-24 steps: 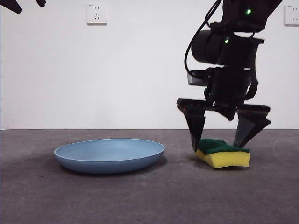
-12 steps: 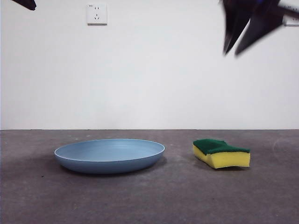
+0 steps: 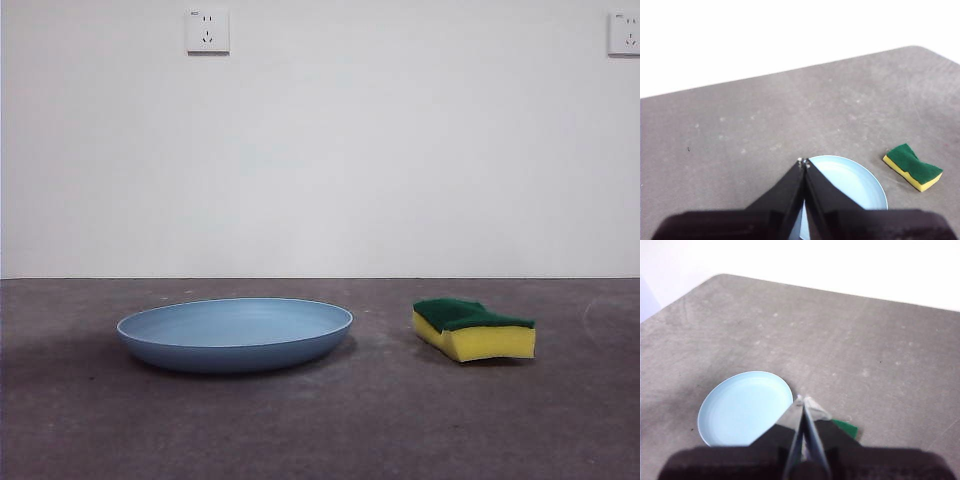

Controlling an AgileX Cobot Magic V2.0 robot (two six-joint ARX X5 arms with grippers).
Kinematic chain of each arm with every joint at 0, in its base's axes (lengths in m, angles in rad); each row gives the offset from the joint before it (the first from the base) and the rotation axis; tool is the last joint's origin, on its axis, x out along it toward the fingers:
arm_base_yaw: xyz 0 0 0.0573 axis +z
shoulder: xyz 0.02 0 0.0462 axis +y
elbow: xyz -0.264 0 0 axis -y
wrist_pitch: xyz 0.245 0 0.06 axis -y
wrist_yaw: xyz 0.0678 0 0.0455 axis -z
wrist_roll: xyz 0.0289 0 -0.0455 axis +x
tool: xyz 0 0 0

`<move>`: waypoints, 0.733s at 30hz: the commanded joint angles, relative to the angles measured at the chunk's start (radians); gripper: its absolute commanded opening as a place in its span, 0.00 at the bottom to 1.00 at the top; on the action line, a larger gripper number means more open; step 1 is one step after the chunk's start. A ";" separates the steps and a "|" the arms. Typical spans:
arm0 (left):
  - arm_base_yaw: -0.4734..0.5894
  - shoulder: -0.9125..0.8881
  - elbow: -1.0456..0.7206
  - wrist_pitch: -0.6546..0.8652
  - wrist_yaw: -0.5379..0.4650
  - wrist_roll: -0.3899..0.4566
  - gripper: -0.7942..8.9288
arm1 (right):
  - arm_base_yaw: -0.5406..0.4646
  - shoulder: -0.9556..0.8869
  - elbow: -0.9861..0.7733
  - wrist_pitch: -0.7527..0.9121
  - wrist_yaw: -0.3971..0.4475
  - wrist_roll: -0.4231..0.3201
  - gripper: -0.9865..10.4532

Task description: Pick up the plate,pick up the cloth,clean the plate with the cloth

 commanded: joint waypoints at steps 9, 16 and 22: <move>-0.003 -0.296 -0.299 0.092 -0.051 0.006 0.07 | 0.039 -0.230 -0.344 0.146 0.116 0.032 0.07; -0.003 -0.295 -0.299 0.000 -0.048 -0.019 0.08 | 0.038 -0.230 -0.344 0.139 0.112 0.045 0.09; -0.003 -0.295 -0.299 -0.059 -0.049 -0.019 0.08 | 0.038 -0.230 -0.344 0.139 0.112 0.045 0.09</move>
